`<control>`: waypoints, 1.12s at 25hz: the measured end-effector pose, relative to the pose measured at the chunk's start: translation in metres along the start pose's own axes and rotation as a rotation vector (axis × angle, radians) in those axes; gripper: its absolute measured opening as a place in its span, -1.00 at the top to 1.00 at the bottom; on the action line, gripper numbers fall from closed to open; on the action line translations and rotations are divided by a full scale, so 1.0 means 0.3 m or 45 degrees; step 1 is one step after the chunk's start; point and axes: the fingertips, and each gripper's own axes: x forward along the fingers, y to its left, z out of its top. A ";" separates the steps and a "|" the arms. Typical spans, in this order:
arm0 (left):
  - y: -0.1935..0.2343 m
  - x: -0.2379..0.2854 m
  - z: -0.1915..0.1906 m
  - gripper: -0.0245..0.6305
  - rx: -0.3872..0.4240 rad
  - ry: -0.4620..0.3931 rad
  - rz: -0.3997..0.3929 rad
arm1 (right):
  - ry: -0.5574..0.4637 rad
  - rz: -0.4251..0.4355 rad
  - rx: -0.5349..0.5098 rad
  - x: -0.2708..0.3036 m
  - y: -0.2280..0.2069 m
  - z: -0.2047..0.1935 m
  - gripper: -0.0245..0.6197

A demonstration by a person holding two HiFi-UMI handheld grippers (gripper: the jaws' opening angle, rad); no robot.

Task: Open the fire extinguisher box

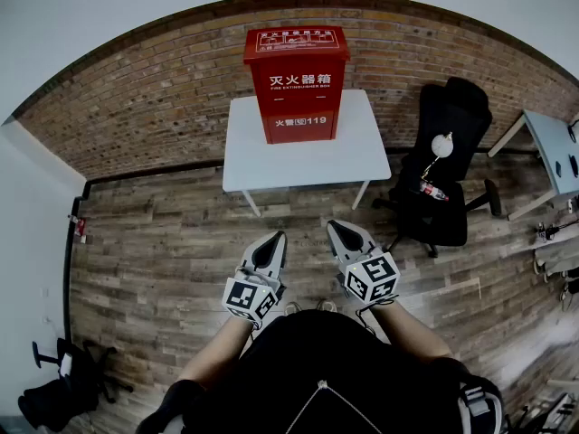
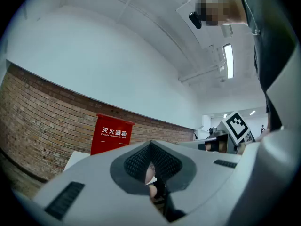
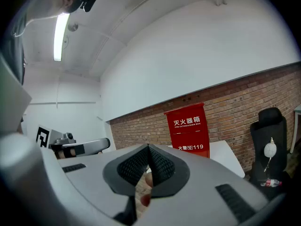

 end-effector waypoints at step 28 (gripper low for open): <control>0.148 -0.050 0.020 0.78 -0.011 0.014 -0.090 | -0.006 -0.062 0.041 0.116 0.106 0.000 0.87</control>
